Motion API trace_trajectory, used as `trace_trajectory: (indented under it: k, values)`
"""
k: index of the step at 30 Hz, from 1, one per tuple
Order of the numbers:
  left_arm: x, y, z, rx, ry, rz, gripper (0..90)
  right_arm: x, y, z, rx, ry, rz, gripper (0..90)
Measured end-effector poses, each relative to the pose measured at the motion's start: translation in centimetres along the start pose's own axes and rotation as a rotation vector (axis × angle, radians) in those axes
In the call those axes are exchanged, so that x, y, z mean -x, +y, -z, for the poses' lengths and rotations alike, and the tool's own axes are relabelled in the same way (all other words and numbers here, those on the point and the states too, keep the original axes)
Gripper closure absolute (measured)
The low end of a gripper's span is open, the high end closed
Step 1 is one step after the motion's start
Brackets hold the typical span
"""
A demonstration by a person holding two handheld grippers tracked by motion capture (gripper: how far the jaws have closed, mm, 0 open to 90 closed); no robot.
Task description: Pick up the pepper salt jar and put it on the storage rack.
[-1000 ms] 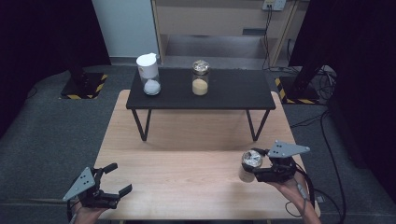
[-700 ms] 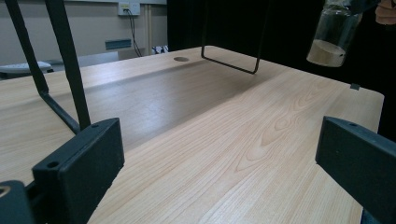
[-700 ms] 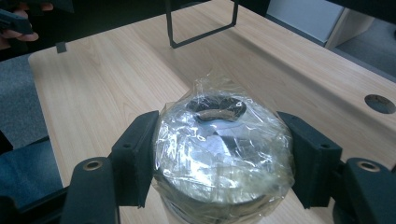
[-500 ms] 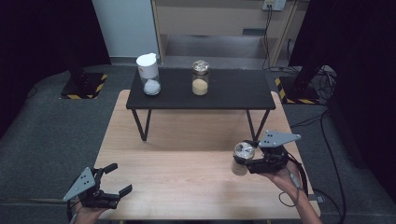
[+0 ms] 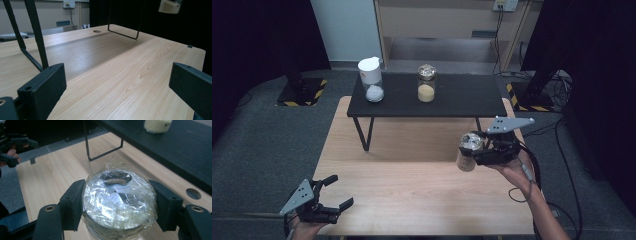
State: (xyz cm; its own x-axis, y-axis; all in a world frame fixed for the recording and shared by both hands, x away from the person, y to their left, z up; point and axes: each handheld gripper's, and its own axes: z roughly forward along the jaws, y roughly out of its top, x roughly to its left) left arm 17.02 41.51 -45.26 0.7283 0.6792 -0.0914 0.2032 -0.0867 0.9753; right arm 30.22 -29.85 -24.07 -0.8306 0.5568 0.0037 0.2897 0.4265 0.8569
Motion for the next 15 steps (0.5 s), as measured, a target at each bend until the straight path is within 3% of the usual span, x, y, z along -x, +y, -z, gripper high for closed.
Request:
trace_trajectory:
  k: [15]
  values:
    - [0.0, 0.0, 0.0, -0.003, 0.001, 0.003, 0.1, 1.2, 5.2, 1.0, 0.020, -0.057, -0.015, 34.9]
